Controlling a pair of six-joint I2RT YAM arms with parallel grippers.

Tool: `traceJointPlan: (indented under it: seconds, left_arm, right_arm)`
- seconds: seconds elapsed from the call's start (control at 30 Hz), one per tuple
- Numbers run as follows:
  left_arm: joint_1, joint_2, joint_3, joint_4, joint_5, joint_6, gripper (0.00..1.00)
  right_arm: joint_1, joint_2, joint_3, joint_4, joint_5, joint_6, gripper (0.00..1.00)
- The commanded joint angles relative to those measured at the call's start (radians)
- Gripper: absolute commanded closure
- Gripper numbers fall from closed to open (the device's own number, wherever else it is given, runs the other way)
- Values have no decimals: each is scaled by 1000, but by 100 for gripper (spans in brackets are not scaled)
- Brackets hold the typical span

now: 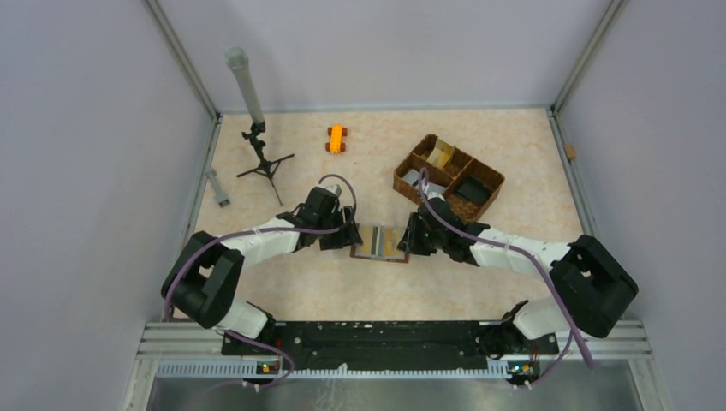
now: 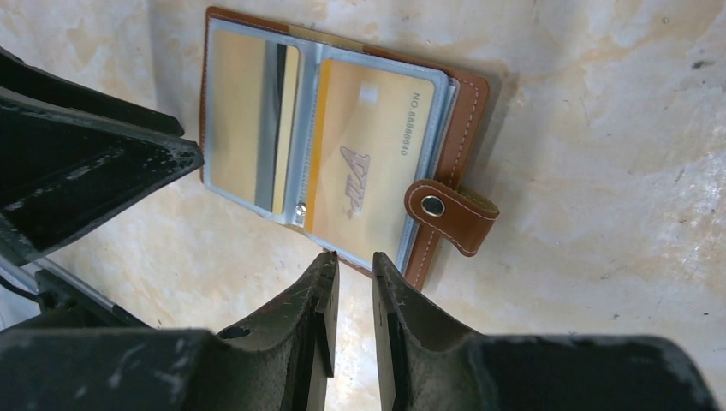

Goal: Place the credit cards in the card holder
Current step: Insert the credit card into the card holder, then turn over the card slot in the card holder.

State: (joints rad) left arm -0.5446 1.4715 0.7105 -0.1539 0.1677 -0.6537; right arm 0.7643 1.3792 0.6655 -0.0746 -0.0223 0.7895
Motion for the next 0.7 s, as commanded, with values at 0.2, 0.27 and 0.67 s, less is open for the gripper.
traceJointPlan:
  seconds: [0.2,0.27,0.67]
  left_arm:
    - [5,63,-15,89,33,7,46]
    - [5,70,-17,89,33,6,48]
    - [5,79,-24,101,42,2,54]
  right_arm:
    - [12,49,6,-27,67,36,78]
    - [12,56,7,-36,75,37,77]
    - [12,77,0,28,44,42,82]
